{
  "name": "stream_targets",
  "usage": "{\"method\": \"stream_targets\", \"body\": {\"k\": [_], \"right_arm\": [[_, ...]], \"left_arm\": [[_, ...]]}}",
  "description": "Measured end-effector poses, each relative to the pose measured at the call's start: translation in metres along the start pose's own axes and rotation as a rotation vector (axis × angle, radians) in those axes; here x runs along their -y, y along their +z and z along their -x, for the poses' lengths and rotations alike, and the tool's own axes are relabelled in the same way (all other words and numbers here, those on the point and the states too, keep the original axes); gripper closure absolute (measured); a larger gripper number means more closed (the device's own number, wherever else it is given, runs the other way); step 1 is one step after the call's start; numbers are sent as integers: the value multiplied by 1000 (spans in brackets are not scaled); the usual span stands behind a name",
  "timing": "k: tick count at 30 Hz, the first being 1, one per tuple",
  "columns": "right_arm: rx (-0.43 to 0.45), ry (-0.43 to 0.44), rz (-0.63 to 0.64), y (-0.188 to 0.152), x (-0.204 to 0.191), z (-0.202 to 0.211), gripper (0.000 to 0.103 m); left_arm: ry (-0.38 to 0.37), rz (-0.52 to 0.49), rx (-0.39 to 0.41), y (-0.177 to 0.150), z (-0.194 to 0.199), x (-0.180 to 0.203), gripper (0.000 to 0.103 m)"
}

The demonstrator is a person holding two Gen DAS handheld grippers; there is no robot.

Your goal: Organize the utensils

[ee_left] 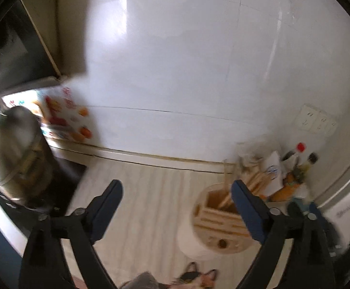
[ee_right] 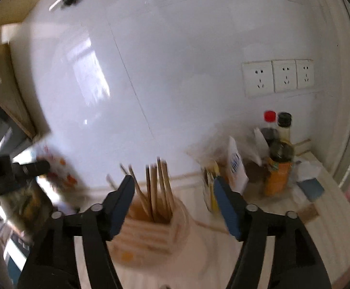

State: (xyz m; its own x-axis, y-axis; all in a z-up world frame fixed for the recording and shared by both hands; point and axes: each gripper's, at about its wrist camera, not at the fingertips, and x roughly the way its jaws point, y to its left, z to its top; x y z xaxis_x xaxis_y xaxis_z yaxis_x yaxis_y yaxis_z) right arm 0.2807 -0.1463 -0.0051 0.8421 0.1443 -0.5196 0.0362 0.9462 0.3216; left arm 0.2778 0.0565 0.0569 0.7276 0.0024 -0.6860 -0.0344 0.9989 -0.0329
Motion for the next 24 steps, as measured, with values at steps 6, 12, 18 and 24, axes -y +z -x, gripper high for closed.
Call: {"method": "stream_targets", "body": {"k": [6, 12, 18, 24], "right_arm": [[-117, -91, 149, -9, -7, 18, 0], [-107, -136, 224, -12, -14, 56, 0], [-69, -183, 211, -18, -27, 118, 0], [-19, -234, 171, -30, -51, 195, 0]], "left_arm": [[115, -41, -22, -33, 0, 3, 0], [97, -25, -20, -59, 26, 7, 0], [52, -43, 23, -76, 79, 1, 0], [5, -71, 82, -94, 145, -23, 0]]}}
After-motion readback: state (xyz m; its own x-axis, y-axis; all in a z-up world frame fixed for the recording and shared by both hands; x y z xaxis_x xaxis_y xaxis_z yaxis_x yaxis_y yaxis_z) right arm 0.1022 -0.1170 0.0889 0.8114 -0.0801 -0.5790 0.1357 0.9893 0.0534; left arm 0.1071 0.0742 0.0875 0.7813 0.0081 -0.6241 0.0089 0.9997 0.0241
